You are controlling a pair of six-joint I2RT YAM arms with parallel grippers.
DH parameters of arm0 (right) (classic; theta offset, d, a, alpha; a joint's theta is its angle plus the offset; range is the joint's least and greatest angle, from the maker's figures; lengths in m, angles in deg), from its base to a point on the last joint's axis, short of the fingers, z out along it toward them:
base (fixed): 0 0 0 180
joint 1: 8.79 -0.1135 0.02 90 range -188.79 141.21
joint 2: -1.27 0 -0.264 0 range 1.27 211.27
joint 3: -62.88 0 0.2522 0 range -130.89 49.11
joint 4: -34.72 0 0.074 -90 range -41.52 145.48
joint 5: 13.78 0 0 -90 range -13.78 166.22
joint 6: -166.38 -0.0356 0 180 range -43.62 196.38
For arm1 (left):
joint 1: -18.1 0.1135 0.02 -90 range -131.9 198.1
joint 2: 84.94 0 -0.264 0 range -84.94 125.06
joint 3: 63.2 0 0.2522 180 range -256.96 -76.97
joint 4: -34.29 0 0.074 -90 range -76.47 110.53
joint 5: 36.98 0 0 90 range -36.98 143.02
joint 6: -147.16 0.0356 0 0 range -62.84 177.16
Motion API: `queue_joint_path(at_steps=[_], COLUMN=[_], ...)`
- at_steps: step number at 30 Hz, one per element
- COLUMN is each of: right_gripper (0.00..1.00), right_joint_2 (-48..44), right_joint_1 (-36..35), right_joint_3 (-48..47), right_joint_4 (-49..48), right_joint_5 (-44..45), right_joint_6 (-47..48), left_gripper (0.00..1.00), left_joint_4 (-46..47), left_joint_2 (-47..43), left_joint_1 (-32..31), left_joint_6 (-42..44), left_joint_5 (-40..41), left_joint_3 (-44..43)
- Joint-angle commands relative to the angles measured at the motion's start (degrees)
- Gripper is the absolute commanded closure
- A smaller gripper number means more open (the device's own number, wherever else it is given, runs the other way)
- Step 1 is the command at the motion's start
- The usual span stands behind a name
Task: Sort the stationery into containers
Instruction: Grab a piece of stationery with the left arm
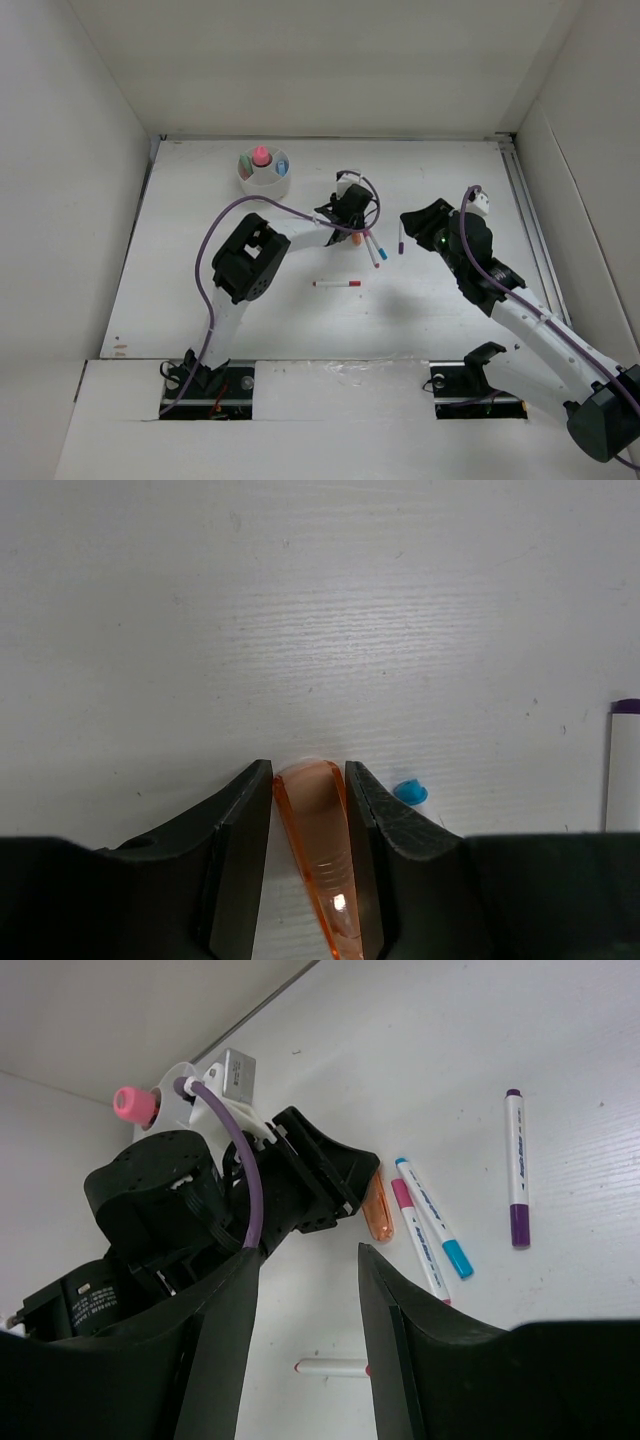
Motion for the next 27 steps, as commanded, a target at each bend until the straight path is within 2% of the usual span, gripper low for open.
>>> queue_joint_path(at_steps=[1, 12, 13, 17, 24, 27], right_gripper=[0.5, 0.5, 0.5, 0.5, 0.5, 0.5], right_joint_2=[-0.22, -0.22, -0.74, -0.74, -1.8, -2.41], right_joint_1=[0.35, 0.35, 0.35, 0.35, 0.35, 0.35], right_joint_3=[-2.46, -2.46, -2.46, -2.46, -1.94, -1.93], right_joint_4=[-2.52, -2.52, -2.52, -2.52, -2.52, -2.52], right_joint_5=[-0.4, 0.13, 0.13, 0.13, 1.27, 1.8], right_joint_6=[0.9, 0.9, 0.9, 0.9, 0.9, 0.29], left_gripper=[0.69, 0.65, 0.67, 0.89, 0.96, 0.96], left_joint_4=[-4.57, -7.83, -7.83, -7.21, -3.96, -3.35], left_joint_2=[1.72, 3.48, 3.48, 2.35, -4.33, -8.63], left_joint_1=[-0.05, -0.05, -0.05, -0.05, -0.05, 2.93], left_joint_6=[2.18, 5.09, 5.09, 5.09, 5.61, 5.61], left_joint_5=[1.2, 1.81, 1.81, 1.81, -0.55, -3.19], left_joint_3=[-2.15, -5.32, -5.32, -5.32, -3.47, -4.0])
